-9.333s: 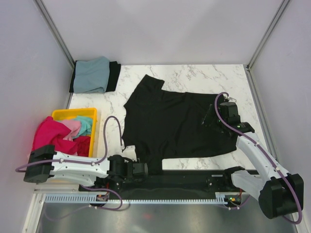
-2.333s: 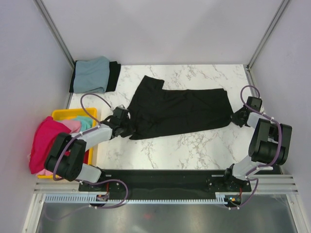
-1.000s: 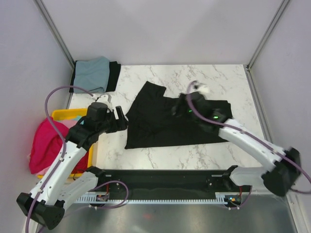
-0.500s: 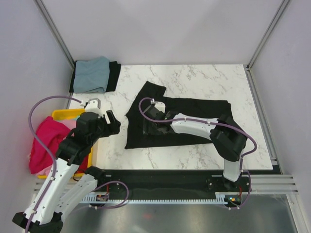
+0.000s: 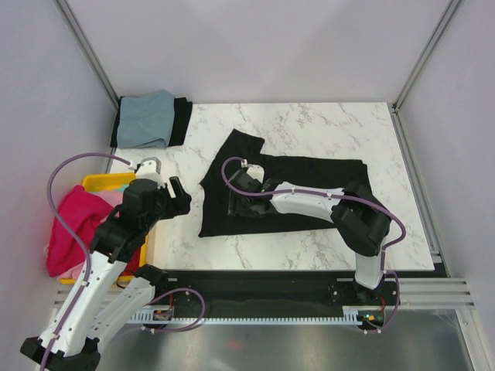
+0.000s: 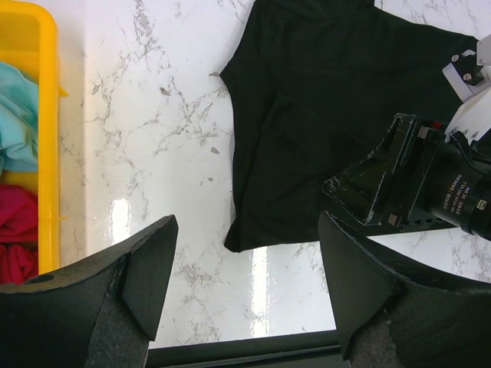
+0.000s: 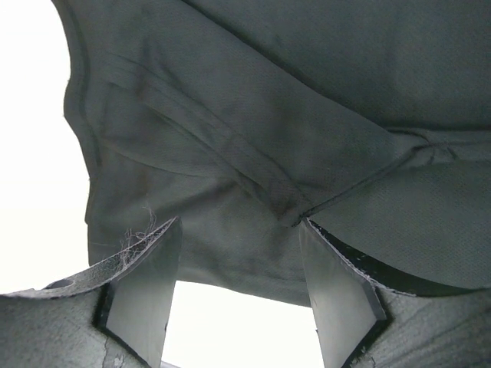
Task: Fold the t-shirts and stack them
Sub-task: Fold the tshirt
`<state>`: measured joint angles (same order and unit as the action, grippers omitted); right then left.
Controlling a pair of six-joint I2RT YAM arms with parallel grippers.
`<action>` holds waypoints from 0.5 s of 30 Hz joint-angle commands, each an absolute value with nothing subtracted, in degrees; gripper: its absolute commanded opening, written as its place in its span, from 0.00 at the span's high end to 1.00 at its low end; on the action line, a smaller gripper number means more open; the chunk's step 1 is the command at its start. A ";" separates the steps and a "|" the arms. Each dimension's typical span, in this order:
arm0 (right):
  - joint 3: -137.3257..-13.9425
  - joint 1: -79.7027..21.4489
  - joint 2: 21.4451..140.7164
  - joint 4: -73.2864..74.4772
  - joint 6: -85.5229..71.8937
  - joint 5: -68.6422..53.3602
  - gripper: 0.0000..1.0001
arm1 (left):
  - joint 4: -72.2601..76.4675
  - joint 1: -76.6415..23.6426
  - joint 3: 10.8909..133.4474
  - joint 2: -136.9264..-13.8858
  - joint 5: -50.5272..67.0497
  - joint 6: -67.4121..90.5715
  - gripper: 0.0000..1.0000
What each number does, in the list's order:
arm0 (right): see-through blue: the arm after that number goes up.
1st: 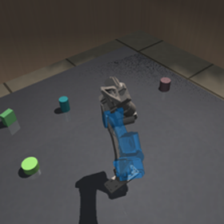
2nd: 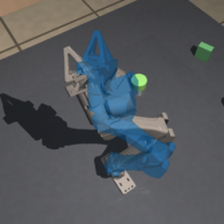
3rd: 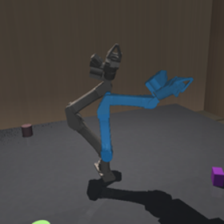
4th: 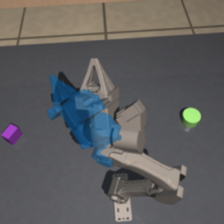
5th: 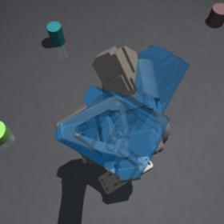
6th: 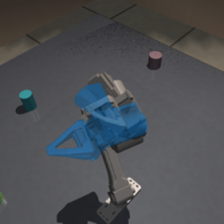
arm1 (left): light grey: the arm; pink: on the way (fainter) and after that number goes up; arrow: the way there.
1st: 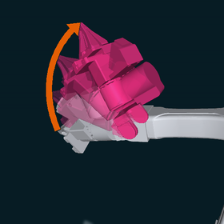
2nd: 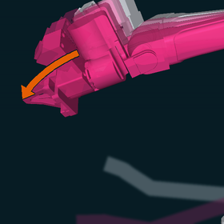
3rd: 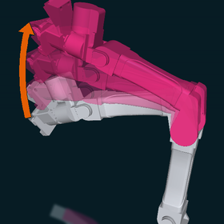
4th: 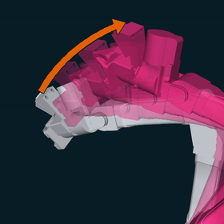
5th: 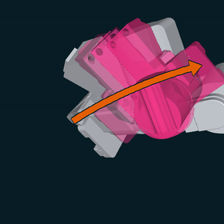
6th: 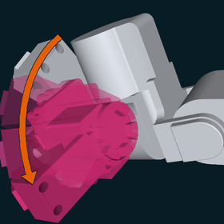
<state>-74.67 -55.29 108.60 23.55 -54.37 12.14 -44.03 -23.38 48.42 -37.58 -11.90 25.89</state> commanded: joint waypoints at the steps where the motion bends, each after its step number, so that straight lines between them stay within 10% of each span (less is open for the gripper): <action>1: -73.04 -55.55 108.90 22.85 -56.25 13.71 0.31 | -42.45 -23.29 48.43 -37.18 -13.01 23.55 0.19; 15: -73.30 -53.79 108.99 22.76 -55.20 16.26 0.63 | -42.45 -23.29 48.25 -37.27 -12.92 23.55 0.20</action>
